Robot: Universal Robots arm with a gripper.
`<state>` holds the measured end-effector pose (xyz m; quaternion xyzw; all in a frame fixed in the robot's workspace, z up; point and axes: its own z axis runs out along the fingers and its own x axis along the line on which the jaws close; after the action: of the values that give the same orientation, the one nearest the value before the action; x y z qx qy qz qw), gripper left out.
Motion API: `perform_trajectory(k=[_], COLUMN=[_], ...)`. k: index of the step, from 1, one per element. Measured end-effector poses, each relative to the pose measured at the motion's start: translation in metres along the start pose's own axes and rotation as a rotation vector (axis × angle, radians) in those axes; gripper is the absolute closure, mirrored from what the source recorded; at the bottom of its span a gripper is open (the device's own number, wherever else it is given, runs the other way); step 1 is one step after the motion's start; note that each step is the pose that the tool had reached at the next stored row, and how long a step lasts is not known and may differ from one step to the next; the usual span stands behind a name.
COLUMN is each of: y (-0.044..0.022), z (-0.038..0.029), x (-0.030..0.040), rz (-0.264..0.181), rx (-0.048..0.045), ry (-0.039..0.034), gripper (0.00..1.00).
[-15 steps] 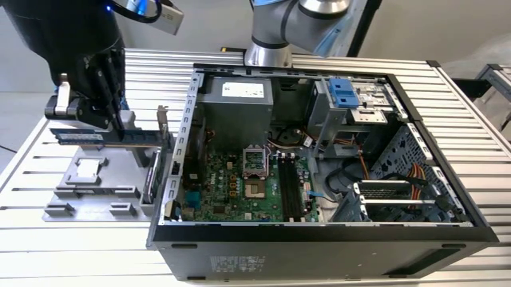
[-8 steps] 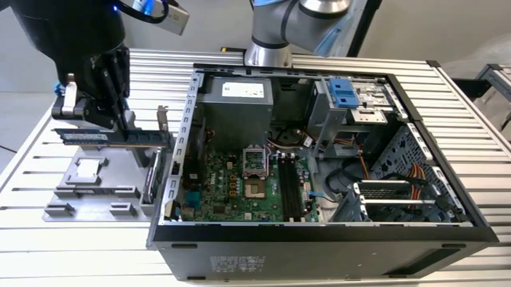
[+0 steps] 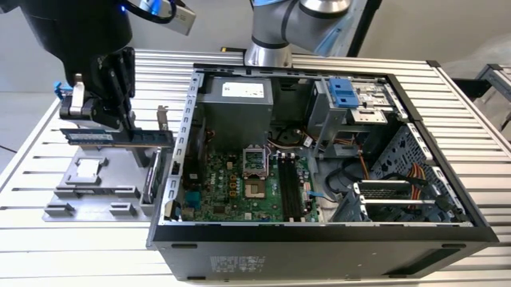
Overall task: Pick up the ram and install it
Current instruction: 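Pick up the ram and move it above insertion slot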
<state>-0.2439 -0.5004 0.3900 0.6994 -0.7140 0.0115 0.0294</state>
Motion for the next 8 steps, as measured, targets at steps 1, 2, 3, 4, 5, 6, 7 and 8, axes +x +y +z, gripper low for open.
perform_trajectory(k=[1, 2, 3, 4, 5, 6, 7, 8], y=[-0.0007, -0.0016, -0.0025, -0.0034, -0.0043, -0.0052, -0.0061, -0.0070], z=[-0.0001, 0.0000, 0.0000, -0.0001, -0.0002, -0.0002, -0.0002, -0.0002], x=[0.0000, -0.0001, -0.0001, -0.0001, -0.0001, -0.0001, -0.0001, -0.0001], rz=[0.000, 0.000, 0.000, 0.000, 0.000, 0.000, 0.000, 0.000], rx=[0.0000, 0.0001, 0.0000, 0.0000, -0.0001, 0.0000, 0.0000, 0.0000], ry=[0.0001, 0.0000, 0.0000, 0.0000, 0.0001, 0.0000, 0.0000, 0.0000], gripper=[1.00, 1.00, 1.00, 1.00, 1.00, 1.00, 1.00, 1.00])
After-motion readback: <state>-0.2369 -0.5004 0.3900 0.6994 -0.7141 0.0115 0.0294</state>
